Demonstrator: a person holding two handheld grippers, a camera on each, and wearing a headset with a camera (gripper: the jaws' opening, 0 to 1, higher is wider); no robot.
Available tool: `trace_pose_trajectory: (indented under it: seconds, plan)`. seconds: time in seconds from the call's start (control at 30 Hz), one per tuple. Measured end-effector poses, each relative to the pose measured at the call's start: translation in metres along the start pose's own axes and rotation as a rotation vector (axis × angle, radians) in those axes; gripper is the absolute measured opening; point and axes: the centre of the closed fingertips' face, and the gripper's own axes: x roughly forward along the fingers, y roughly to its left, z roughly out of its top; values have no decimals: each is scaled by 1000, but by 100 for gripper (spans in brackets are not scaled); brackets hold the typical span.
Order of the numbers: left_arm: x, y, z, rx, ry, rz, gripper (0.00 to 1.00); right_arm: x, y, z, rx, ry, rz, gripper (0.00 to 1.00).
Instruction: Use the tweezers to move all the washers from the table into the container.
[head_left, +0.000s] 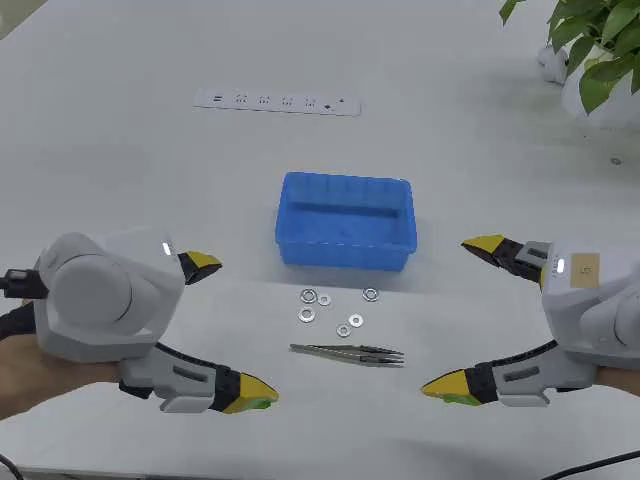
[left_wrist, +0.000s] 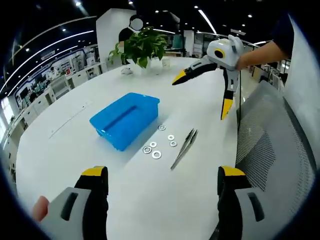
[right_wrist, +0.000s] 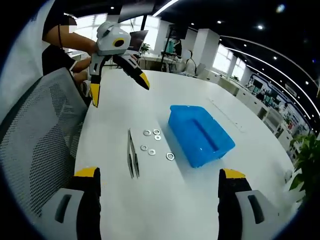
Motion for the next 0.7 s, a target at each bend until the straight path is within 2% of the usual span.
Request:
trace_pose_trajectory:
  seconds: [0.2,0.37,0.7]
  plan:
    - [0,0,1,30,15,9,95,-1,-2,5,7,-11,-8,99]
    - [1,-3,1,28,13,-1,95,-1,-2,6,5,-14,-8,99]
    - [0,-2,-1,20,17,8,95,0,2,2,-7,3,13,99]
